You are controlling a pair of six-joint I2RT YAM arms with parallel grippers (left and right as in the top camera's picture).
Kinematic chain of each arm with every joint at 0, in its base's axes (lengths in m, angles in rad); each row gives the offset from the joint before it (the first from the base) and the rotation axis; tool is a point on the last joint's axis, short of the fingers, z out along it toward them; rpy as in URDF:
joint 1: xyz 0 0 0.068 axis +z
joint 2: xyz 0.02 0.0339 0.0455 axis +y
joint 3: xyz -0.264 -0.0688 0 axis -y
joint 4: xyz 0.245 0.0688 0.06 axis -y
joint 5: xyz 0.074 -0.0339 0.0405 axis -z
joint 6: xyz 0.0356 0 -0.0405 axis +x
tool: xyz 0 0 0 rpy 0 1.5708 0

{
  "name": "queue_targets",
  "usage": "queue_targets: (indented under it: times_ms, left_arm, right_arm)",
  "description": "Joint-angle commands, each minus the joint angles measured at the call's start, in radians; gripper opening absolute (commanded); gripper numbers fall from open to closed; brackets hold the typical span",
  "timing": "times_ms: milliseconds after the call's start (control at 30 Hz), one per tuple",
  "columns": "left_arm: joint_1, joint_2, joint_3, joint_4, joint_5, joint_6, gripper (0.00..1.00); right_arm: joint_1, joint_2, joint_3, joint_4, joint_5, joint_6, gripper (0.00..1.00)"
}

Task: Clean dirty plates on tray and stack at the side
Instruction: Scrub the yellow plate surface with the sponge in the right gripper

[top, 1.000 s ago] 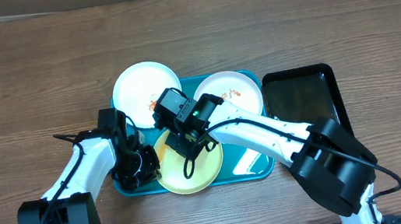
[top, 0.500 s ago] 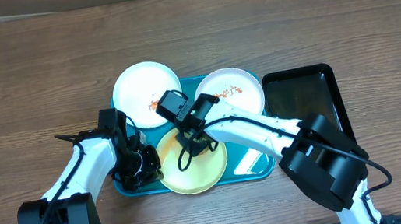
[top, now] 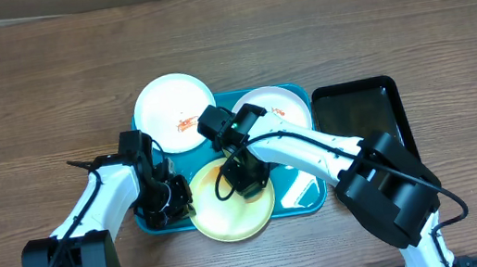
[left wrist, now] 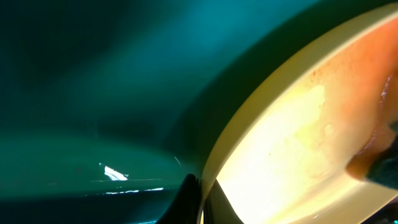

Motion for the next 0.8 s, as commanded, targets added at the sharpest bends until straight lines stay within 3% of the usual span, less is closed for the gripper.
queue_targets:
  times_ms: [0, 267, 400, 533, 767]
  left_arm:
    - [0.003, 0.011, -0.019, 0.006, -0.056, -0.007, 0.04]
    - [0.003, 0.011, -0.019, 0.006, -0.055, -0.007, 0.04]
    - [0.003, 0.011, -0.019, 0.006, -0.055, -0.007, 0.04]
    - [0.003, 0.011, -0.019, 0.006, -0.055, -0.007, 0.04]
    - [0.003, 0.011, -0.019, 0.006, -0.055, -0.007, 0.04]
  right_arm:
    - [0.011, 0.018, -0.004, 0.066, -0.129, -0.048, 0.04]
    - [-0.002, 0.018, -0.004, 0.262, -0.124, -0.039, 0.04]
    - [0.013, 0.018, -0.004, 0.149, -0.127, -0.038, 0.04]
    - [-0.003, 0.016, -0.004, -0.019, 0.133, 0.051, 0.04]
    - [-0.072, -0.026, 0.049, -0.054, 0.291, 0.045, 0.04]
